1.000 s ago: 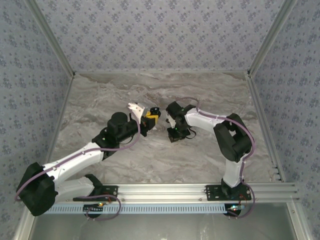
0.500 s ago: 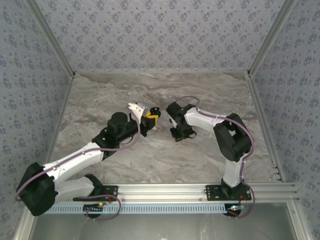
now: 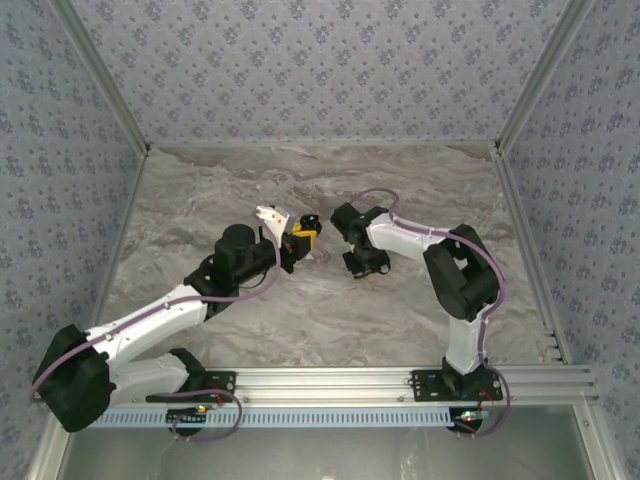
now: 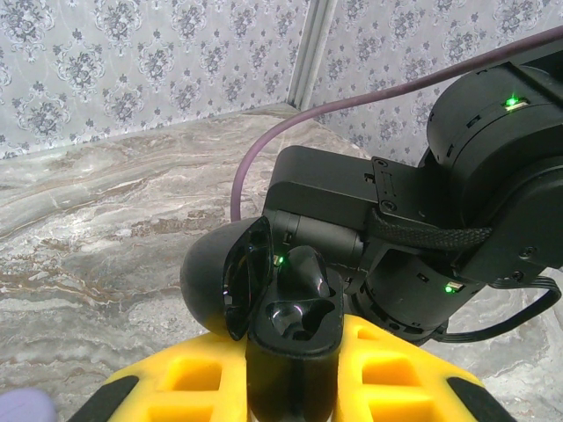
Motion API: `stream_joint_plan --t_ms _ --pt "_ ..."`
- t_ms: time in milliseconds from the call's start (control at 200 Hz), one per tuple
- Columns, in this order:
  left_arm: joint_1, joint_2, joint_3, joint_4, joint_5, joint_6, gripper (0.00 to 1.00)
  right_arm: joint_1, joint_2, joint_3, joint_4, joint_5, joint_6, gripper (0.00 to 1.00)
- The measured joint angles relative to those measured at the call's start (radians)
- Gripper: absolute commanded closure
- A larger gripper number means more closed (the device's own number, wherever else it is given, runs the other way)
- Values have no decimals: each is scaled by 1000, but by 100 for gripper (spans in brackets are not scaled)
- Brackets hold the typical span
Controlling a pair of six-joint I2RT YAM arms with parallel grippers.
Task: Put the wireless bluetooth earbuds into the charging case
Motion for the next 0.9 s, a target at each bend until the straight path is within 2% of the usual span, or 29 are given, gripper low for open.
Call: stream_joint_plan --t_ms 315,480,640,760,900 --pt "0 0 0 0 0 6 83 -6 40 38 14 12 8 85" --pt "0 0 0 0 0 6 83 -8 38 39 14 14 10 82" --pt "0 0 0 0 0 6 83 -18 -23 27 26 -23 20 75" --pt "0 0 0 0 0 6 83 -42 -86 1 58 -91 38 61" --pt "0 0 0 0 0 6 83 -76 -103 -26 101 -158 86 55"
